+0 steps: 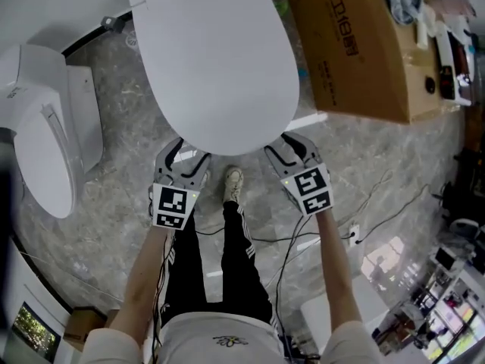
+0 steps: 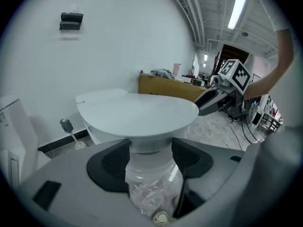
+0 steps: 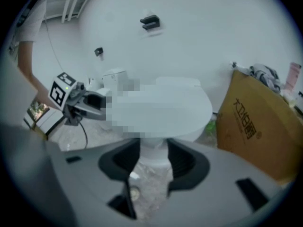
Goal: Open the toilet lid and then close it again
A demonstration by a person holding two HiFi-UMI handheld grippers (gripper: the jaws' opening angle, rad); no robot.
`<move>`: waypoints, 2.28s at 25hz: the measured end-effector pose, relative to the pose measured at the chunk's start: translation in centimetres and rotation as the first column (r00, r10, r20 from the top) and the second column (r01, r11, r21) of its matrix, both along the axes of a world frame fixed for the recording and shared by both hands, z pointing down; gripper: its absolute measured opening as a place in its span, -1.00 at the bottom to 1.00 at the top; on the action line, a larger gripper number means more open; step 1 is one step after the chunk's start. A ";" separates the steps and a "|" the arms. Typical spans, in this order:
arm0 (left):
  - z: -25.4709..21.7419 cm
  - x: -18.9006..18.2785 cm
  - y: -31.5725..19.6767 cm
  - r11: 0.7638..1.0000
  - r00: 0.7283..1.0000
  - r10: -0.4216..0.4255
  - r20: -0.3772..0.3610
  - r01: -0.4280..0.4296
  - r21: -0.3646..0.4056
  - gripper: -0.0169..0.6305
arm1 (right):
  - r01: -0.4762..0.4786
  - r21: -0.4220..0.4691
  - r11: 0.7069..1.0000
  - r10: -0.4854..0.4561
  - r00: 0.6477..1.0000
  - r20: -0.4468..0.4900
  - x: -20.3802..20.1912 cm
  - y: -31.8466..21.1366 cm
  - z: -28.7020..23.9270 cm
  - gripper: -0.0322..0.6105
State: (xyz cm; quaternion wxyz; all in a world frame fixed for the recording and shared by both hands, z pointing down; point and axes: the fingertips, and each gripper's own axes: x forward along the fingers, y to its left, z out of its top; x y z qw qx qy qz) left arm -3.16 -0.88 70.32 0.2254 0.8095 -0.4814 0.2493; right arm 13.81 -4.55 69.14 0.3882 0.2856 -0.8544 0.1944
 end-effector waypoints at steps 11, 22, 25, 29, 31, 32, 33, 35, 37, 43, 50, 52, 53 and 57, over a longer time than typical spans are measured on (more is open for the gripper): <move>-11.2 -1.7 -3.9 0.997 0.993 -0.023 -0.116 0.031 0.067 0.00 | 0.005 0.019 1.000 -0.007 0.993 0.122 -1.7 -4.7 -12.4 -0.26; -16.4 -3.9 -7.7 0.995 0.978 -0.016 -0.209 0.036 0.092 0.00 | -0.017 0.025 1.000 0.012 0.985 0.170 -4.2 -9.2 -18.3 -0.25; -18.3 -4.6 -8.8 0.992 0.972 -0.035 -0.231 0.062 0.108 0.01 | -0.017 0.024 1.000 0.012 0.981 0.191 -5.1 -10.7 -20.2 -0.24; -20.7 -5.3 -10.4 0.986 0.966 -0.057 -0.251 0.094 0.136 0.03 | -0.025 0.003 1.000 0.023 0.975 0.220 -5.8 -12.4 -22.5 -0.24; -21.8 -5.6 -11.5 0.982 0.962 -0.066 -0.265 0.110 0.154 0.04 | -0.028 -0.001 1.000 0.027 0.973 0.228 -6.2 -13.6 -23.7 -0.24; -22.3 -5.8 -11.9 0.980 0.961 -0.071 -0.268 0.118 0.163 0.04 | -0.028 -0.004 1.000 0.028 0.973 0.231 -6.4 -14.1 -24.2 -0.24; -22.6 -6.0 -12.2 0.978 0.960 -0.075 -0.269 0.124 0.170 0.04 | -0.028 -0.009 1.000 0.030 0.972 0.233 -6.6 -14.4 -24.5 -0.24; -23.2 -6.2 -12.7 0.974 0.957 -0.084 -0.277 0.138 0.180 0.04 | -0.025 -0.021 0.999 0.029 0.972 0.231 -6.9 -15.0 -25.0 -0.24; -23.7 -6.3 -13.1 0.970 0.952 -0.099 -0.289 0.158 0.186 0.04 | -0.017 -0.032 0.999 0.024 0.975 0.223 -7.0 -15.5 -25.4 -0.24; -25.7 -6.7 -14.6 0.951 0.954 -0.124 -0.272 0.193 0.242 0.04 | -0.018 -0.040 0.999 0.027 0.971 0.239 -8.0 -17.2 -26.9 -0.25; -28.9 -7.0 -16.6 0.923 0.952 -0.098 -0.292 0.196 0.330 0.04 | -0.038 -0.033 0.999 0.046 0.963 0.267 -9.3 -19.7 -28.6 -0.25; -29.8 -7.2 -17.6 0.915 0.953 -0.101 -0.285 0.201 0.350 0.04 | -0.047 -0.036 0.998 0.055 0.958 0.281 -9.8 -20.6 -29.2 -0.25; -30.1 -7.4 -18.2 0.912 0.954 -0.109 -0.278 0.207 0.353 0.04 | -0.055 -0.035 0.998 0.063 0.955 0.290 -10.1 -21.2 -29.6 -0.25; -31.4 -8.6 -20.9 0.911 0.956 -0.126 -0.265 0.217 0.351 0.04 | -0.096 -0.027 0.995 0.099 0.944 0.316 -11.1 -24.0 -31.5 -0.25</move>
